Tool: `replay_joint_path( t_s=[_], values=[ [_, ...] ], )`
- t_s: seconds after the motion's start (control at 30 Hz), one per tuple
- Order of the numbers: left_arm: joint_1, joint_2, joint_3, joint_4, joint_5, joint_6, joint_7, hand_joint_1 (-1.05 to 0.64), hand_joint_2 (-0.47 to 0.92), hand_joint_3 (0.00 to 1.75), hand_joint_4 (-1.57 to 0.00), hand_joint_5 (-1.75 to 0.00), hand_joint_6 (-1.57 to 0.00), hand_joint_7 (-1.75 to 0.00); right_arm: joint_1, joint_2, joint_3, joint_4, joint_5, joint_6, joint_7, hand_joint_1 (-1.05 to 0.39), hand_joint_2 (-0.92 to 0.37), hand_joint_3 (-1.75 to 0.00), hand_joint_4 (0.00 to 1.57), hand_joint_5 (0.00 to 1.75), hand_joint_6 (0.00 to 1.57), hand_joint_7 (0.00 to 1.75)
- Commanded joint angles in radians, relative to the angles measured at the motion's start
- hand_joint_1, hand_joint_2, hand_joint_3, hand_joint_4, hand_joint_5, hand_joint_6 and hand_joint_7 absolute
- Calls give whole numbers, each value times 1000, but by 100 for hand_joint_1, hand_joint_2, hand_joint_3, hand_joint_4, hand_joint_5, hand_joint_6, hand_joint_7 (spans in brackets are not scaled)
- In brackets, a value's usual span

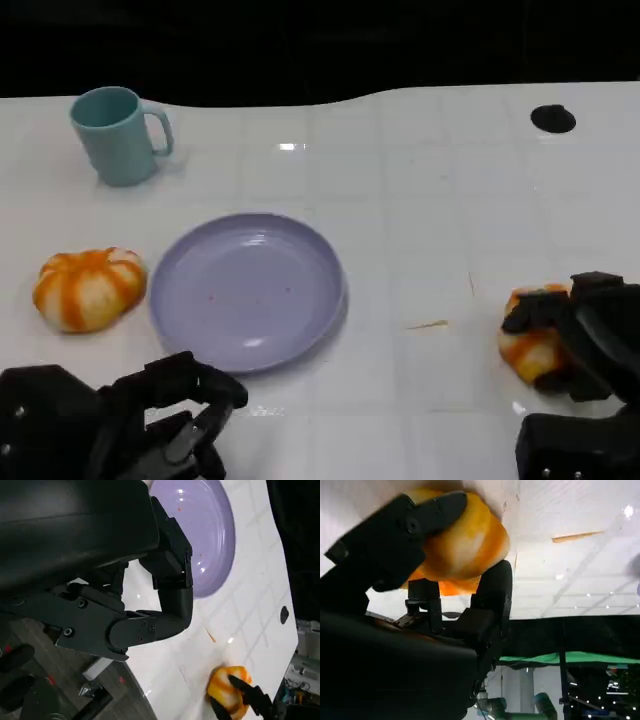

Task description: Grasp the bread from the table and place it into the plate.

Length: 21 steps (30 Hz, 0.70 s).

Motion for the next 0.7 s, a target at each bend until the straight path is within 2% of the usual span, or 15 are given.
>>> replay_joint_path(
  t_s=[0.03,0.27,0.4,0.5,0.7],
  values=[
    [5,10,2,-9,5,-13,1,-45,92,49,-64,-169,-65,-126,-11,-16,-8,13,23,-29,-44,-5,-33,-101,94,175,88,143],
    [-2,8,0,-8,3,-5,5,-46,92,48,-65,-169,-65,-126,-28,-16,-9,26,33,-84,-103,-1,-26,-121,97,175,92,139],
    [-2,10,-3,-6,14,-9,10,-45,92,48,-65,-168,-66,-125,-37,-5,-11,1,36,-71,-92,-2,-25,-125,96,175,91,136],
    [-2,6,0,-7,8,-1,10,-44,92,48,-65,-167,-66,-125,-45,3,-9,-18,37,-70,-94,-2,-21,-127,98,175,97,123],
    [0,4,2,-12,-2,1,5,-44,92,48,-64,-171,-64,-126,-61,21,-5,-49,54,-99,-97,-3,-18,-131,99,175,97,130]
  ],
)
